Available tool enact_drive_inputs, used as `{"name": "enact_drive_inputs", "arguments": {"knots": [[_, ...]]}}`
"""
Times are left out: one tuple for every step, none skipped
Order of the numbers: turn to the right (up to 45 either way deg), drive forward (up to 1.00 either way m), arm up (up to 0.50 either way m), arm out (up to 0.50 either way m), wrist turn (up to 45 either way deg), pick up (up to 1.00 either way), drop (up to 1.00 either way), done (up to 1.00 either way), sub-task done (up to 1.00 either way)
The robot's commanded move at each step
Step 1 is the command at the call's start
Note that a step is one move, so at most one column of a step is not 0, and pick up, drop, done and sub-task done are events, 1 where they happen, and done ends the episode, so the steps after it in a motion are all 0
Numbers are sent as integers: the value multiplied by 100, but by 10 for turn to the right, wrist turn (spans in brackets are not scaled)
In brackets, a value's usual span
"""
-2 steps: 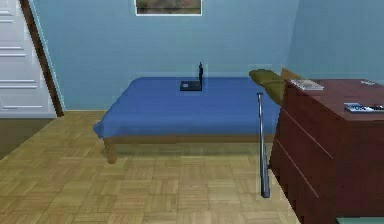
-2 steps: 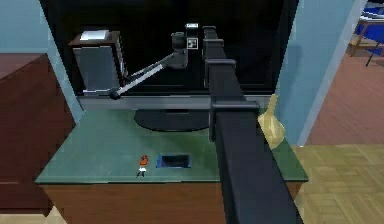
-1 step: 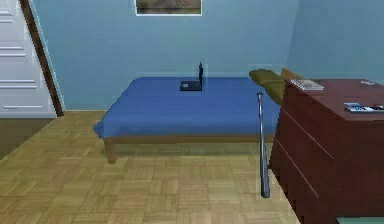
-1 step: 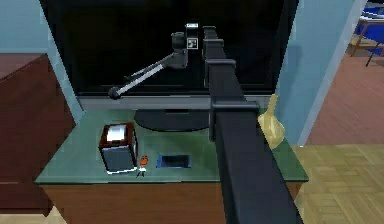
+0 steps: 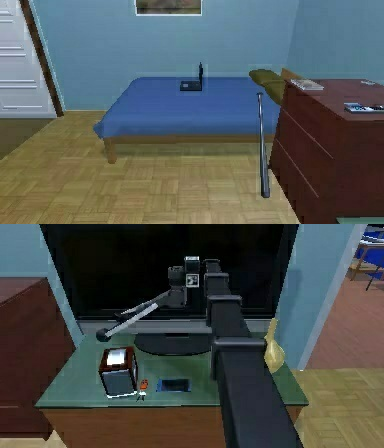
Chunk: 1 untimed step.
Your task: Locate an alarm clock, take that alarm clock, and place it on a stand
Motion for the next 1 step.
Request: {"name": "enact_drive_inputs", "arguments": {"knots": [[0, 0, 0, 0, 0, 0, 0, 100, 0]]}}
